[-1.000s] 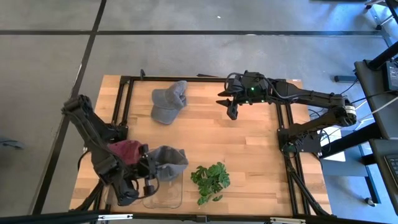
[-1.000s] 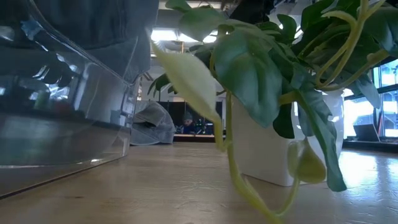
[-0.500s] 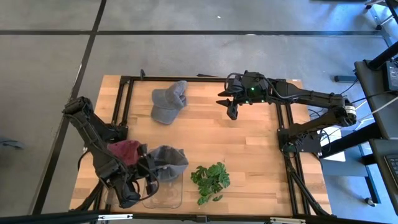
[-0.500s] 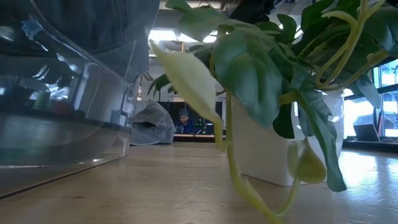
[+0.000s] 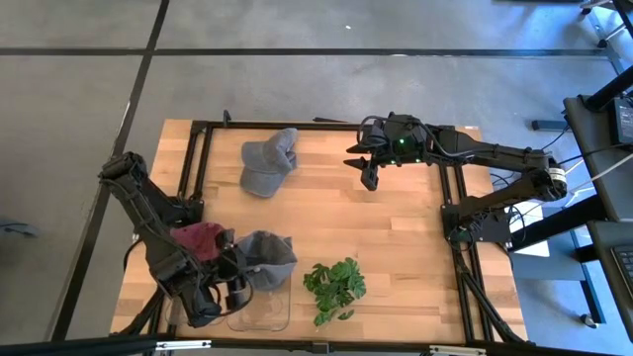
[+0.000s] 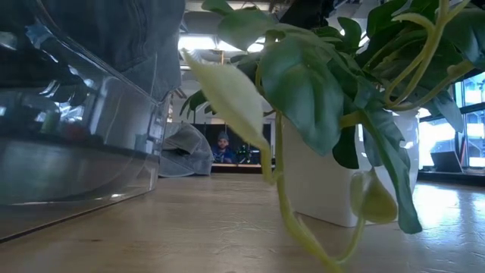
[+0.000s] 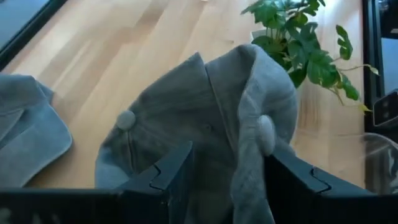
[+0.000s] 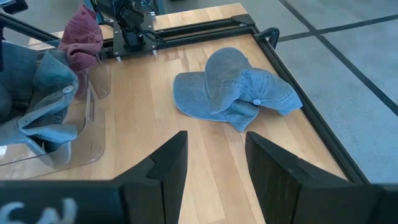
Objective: Pick & Place hat
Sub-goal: Put the gray cap into the right transparent bin
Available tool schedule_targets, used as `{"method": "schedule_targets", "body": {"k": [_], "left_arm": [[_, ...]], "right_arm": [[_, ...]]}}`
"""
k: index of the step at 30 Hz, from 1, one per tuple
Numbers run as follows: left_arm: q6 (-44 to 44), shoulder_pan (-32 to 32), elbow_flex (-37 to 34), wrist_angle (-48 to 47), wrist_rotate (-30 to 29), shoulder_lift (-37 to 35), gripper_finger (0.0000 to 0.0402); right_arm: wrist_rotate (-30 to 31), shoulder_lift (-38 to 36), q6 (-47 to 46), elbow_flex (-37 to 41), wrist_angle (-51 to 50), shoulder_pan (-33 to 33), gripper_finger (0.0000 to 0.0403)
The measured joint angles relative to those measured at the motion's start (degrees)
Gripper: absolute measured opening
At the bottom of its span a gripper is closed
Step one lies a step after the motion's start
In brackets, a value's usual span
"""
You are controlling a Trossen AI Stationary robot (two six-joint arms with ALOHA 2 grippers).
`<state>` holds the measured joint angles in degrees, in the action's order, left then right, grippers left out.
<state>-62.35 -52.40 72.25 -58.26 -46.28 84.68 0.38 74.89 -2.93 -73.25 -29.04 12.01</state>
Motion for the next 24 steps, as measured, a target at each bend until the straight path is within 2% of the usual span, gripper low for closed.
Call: {"method": "schedule_targets", "body": {"k": [3,8,11,20,24], "left_arm": [[-0.1,0.0,0.0,-0.8,0.3,0.0,0.0169],[-0.7,0.4,0.0,-3.3,7.8,-0.4,0.0169],[-1.4,0.4,0.0,-3.8,9.0,-1.7,0.0169],[0.9,0.3,0.0,-3.7,6.9,-8.5,0.0168],[11.0,0.7,0.0,-3.6,1.0,-12.5,0.0169]], "right_arm": [[0.0,0.0,0.0,0.0,0.0,0.0,0.0162],[0.0,0.0,0.0,0.0,0.0,0.0,0.0162],[0.0,0.0,0.1,0.0,0.0,0.0,0.0162],[0.0,0.0,0.1,0.0,0.0,0.0,0.0162],[0.0,0.0,-1.0,0.0,0.0,0.0,0.0162]]}}
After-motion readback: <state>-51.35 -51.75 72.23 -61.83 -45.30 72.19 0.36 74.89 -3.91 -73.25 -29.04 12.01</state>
